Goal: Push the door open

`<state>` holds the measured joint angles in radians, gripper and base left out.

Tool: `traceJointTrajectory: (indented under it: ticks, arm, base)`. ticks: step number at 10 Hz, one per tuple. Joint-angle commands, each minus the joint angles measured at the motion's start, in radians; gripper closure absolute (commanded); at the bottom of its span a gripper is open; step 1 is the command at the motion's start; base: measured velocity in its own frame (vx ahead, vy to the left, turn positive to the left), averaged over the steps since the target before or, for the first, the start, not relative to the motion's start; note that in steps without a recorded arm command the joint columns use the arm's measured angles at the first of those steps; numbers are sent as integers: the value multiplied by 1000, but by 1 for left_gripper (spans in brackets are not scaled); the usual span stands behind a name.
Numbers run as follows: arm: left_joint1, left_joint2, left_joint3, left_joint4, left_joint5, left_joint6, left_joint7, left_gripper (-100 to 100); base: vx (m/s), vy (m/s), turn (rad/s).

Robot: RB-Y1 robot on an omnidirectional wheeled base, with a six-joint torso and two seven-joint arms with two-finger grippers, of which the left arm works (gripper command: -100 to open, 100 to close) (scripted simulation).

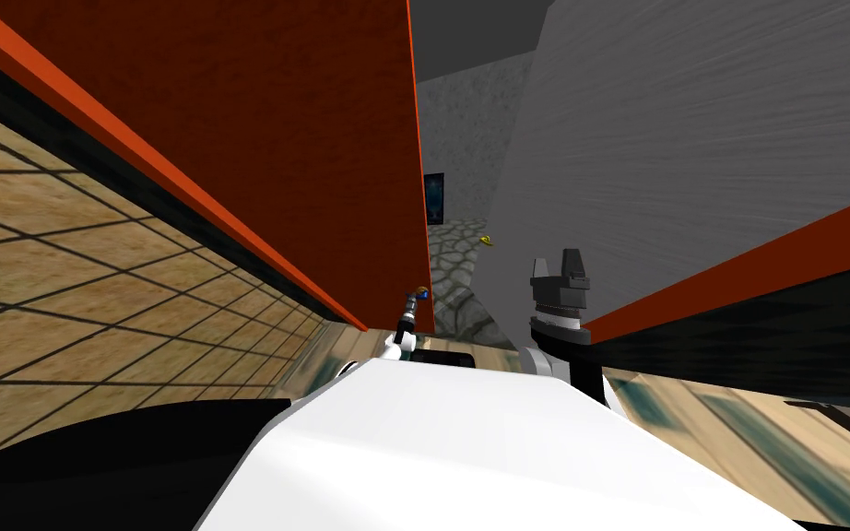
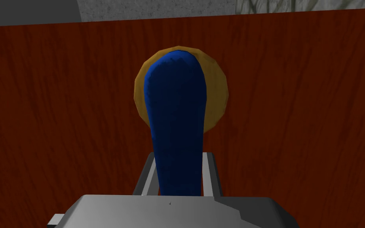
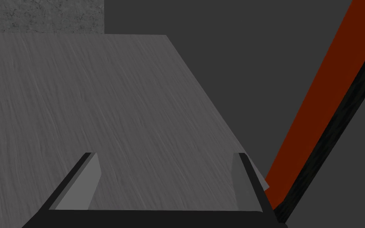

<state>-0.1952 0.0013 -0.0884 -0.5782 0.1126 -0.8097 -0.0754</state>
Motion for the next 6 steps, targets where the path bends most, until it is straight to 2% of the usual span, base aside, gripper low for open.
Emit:
traceJointTrajectory:
  ticks: [1, 2, 6]
  arm:
    - [-1, -1, 0, -2, 0, -2, 1, 100]
    - [0, 18, 14, 1, 8, -1, -5, 100]
    - [-1, 41, 42, 2, 22, -2, -15, 100]
  base:
    - [0, 0, 0]
    - [107, -62, 26]
    - [152, -64, 46]
